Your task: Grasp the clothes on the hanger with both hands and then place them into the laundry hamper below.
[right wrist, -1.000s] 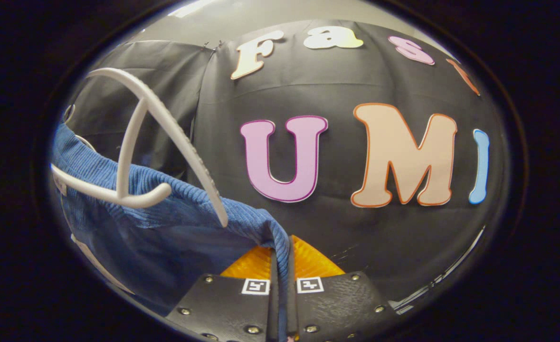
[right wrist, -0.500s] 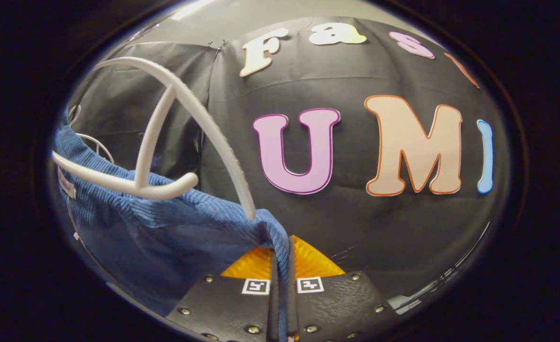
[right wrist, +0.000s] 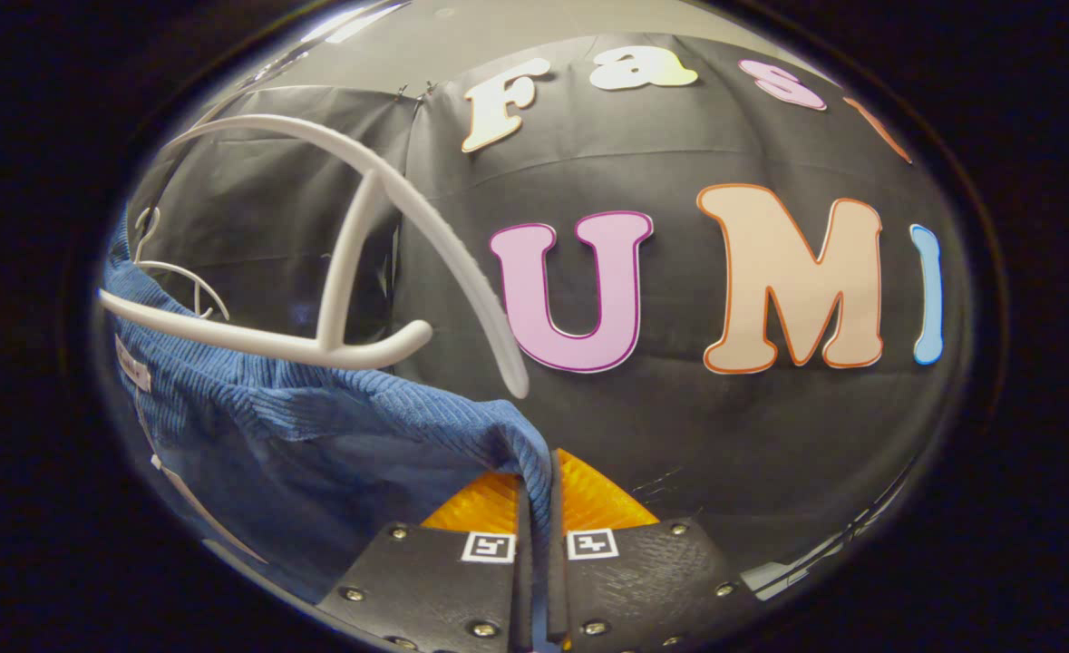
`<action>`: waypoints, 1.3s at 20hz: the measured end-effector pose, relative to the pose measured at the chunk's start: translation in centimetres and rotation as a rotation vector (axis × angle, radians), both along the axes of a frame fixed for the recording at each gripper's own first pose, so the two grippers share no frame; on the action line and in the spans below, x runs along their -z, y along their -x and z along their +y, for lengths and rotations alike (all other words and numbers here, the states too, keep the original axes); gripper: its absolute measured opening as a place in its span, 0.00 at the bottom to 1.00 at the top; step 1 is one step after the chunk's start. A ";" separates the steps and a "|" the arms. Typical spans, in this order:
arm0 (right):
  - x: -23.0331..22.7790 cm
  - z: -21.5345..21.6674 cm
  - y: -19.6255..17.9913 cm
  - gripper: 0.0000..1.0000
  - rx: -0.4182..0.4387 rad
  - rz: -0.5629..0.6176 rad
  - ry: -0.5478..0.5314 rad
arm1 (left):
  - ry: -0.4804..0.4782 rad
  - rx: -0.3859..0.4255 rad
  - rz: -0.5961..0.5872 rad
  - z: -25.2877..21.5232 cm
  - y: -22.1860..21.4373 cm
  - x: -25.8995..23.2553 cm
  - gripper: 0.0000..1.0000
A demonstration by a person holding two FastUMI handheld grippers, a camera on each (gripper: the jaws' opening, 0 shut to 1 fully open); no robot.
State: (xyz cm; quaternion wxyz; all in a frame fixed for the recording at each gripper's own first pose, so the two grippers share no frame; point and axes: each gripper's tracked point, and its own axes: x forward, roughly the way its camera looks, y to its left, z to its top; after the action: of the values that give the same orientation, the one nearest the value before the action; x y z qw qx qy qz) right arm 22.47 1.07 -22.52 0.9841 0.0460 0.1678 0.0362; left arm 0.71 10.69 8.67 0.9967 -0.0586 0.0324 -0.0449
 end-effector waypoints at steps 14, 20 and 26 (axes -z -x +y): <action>-0.5 4.5 2.4 0.07 -0.124 0.008 -0.002 | -0.002 -0.205 0.039 7.0 2.1 2.4 0.03; -0.1 5.3 4.5 0.07 -0.155 0.028 0.012 | -0.074 -0.259 0.123 8.0 3.7 7.2 0.03; -1.0 4.0 7.8 0.07 -0.146 0.027 0.045 | -0.039 -0.216 0.234 6.6 5.1 14.3 0.03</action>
State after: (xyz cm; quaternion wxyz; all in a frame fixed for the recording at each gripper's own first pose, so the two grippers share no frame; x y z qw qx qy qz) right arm 14.71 5.08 -21.56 0.9773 0.0121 0.1846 0.1035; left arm -4.42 17.26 -5.58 0.9862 -0.0473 0.1425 0.0704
